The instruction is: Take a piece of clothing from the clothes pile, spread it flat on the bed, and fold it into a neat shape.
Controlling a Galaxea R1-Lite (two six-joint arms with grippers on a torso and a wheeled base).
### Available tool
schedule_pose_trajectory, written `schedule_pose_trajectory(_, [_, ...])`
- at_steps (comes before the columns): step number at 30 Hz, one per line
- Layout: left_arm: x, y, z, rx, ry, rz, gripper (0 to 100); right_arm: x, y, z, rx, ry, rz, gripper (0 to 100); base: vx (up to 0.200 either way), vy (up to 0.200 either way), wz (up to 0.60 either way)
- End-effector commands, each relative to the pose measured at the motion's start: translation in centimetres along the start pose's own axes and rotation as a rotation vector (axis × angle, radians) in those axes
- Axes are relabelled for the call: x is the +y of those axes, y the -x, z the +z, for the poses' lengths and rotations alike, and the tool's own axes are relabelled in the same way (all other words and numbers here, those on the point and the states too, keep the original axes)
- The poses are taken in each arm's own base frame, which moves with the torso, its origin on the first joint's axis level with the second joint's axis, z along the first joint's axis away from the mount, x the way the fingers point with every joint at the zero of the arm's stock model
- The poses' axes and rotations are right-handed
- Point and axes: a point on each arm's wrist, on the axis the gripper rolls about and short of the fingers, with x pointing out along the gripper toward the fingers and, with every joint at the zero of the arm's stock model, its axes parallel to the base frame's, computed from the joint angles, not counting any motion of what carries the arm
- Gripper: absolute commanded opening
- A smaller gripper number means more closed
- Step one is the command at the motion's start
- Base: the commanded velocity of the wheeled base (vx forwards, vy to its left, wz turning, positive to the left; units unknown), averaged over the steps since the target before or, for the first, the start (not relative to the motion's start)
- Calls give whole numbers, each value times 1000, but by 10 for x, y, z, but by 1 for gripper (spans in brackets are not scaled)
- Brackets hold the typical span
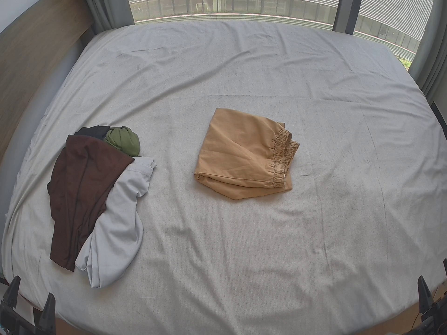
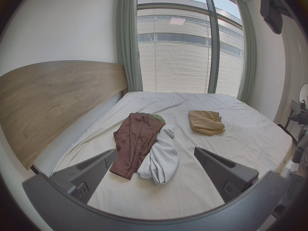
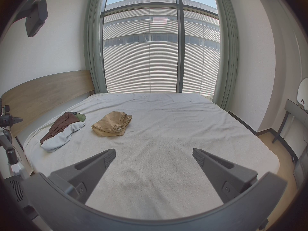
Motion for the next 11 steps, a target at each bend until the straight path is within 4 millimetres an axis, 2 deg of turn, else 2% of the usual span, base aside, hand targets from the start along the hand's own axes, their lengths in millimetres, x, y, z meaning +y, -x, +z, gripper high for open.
schedule_pose_trajectory(1, [0, 0, -5, 3, 0, 1, 100, 0, -1, -5, 15, 0, 0, 100, 0, 0, 0])
schedule_pose_trajectory(11, [0, 0, -5, 1, 0, 1, 100, 0, -1, -5, 15, 0, -1, 100, 0, 0, 0])
